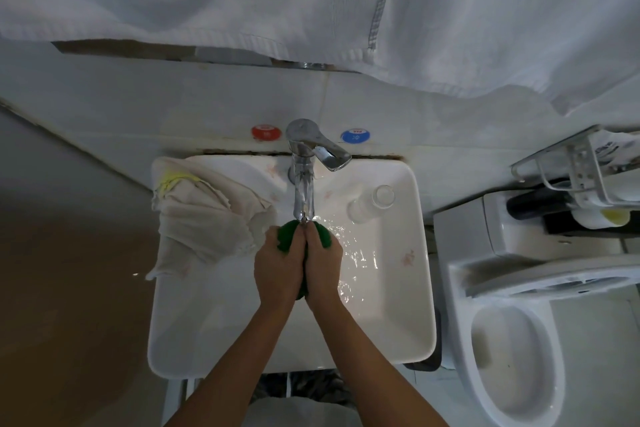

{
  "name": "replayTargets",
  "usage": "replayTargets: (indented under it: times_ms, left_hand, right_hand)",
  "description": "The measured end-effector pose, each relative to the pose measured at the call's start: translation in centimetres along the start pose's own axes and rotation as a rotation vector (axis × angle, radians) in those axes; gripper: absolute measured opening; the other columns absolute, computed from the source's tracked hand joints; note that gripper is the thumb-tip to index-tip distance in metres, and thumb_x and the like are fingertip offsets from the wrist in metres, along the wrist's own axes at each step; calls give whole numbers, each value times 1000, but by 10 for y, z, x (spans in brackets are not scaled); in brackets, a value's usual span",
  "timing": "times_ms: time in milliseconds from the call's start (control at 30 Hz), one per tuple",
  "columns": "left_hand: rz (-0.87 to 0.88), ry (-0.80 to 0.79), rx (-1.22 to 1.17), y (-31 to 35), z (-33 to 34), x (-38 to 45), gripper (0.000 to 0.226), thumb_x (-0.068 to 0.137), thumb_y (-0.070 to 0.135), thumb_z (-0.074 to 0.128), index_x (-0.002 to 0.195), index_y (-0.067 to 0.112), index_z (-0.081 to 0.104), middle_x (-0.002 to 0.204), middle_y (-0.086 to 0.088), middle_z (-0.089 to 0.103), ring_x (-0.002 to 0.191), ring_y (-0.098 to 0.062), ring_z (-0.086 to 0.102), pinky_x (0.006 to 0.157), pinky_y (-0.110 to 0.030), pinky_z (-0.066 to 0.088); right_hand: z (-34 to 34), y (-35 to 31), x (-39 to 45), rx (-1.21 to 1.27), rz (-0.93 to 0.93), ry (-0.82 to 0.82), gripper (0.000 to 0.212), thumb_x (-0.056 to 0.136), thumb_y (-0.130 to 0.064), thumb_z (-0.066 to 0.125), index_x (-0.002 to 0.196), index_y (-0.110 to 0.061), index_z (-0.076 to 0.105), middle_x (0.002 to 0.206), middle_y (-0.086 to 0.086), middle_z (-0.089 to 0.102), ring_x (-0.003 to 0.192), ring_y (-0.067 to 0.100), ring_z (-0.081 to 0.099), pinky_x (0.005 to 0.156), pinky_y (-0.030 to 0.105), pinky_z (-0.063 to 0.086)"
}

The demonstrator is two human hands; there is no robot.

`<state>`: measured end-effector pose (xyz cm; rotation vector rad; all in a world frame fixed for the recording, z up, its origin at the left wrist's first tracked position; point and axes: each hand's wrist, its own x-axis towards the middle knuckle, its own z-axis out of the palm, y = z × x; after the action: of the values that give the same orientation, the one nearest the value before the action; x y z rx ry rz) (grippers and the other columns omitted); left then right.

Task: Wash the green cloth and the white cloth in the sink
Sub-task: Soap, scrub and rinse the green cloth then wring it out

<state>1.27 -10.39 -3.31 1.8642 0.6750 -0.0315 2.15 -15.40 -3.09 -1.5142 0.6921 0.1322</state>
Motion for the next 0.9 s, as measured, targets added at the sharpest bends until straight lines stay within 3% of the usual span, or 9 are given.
replayTargets:
  times_ms: [100, 233, 333, 433, 533, 633, 700, 800, 900]
  left_hand:
    - [89, 11, 110, 3, 1, 5, 28, 93, 35, 50, 70, 19, 54, 60, 5, 55, 55, -13, 56, 51, -23, 41]
    - [167, 16, 104, 1, 1, 13, 30, 86, 34, 43, 66, 14, 54, 55, 3, 52, 49, -15, 52, 47, -27, 43]
    - [199, 23, 78, -1, -1, 14, 30, 87, 38, 43, 68, 17, 51, 56, -1, 53, 50, -18, 54, 46, -29, 43]
    - [156, -12, 17, -2, -2, 12, 22, 92, 33, 53, 77, 19, 49, 63, -2, 54, 57, -20, 56, 51, -26, 45]
    - [59, -72, -108, -2, -2, 10, 11, 93, 17, 57, 98, 14, 48, 82, 0, 57, 76, -18, 60, 64, -22, 50]
    - [36, -130, -208, 5, -7, 13, 35, 87, -7, 55, 112, 16, 45, 101, 6, 55, 93, -5, 57, 76, -11, 50]
    - [27, -212, -214, 10, -11, 12, 49, 82, -17, 50, 116, 17, 44, 105, 11, 52, 95, 0, 55, 82, -12, 51]
    - [25, -329, -190, 12, -14, 6, 71, 80, -21, 43, 138, 17, 32, 124, 10, 43, 109, 1, 48, 99, -22, 44]
    - [-12, -399, -206, 8, -11, 2, 82, 82, -19, 42, 148, 22, 14, 133, 8, 33, 115, -2, 45, 100, -24, 41]
  right_hand:
    - [-2, 1, 3, -1, -1, 27, 35, 90, -17, 60, 56, -9, 55, 54, 5, 50, 54, 16, 45, 55, 35, 41]
    - [-1, -2, 8, -38, -48, 21, 42, 92, -9, 55, 51, -21, 53, 48, -7, 49, 49, 7, 45, 52, 24, 41]
    - [1, 1, 11, -80, -73, -9, 30, 94, -16, 55, 65, -18, 55, 62, -3, 55, 55, 2, 49, 58, 19, 44]
    - [1, 7, 16, -92, -75, -81, 9, 86, -29, 55, 84, -22, 60, 90, 3, 61, 86, 15, 60, 79, 29, 52]
    - [-6, 5, 20, 16, 62, -269, 30, 86, -27, 58, 114, -24, 63, 112, 1, 66, 107, 20, 62, 94, 37, 52]
    - [-14, 1, 20, 113, 210, -372, 37, 81, -42, 61, 113, -25, 66, 114, 3, 69, 109, 22, 64, 97, 38, 51]
    - [-17, 0, 20, 102, 287, -367, 30, 84, -50, 61, 108, -31, 66, 113, 1, 70, 107, 20, 64, 97, 36, 51]
    - [-19, 1, 24, 71, 282, -361, 17, 89, -32, 65, 103, -22, 68, 106, 10, 72, 102, 28, 67, 92, 42, 55]
    - [-21, 3, 26, 105, 154, -305, 26, 81, -10, 59, 105, -7, 67, 101, 17, 71, 97, 35, 67, 85, 44, 57]
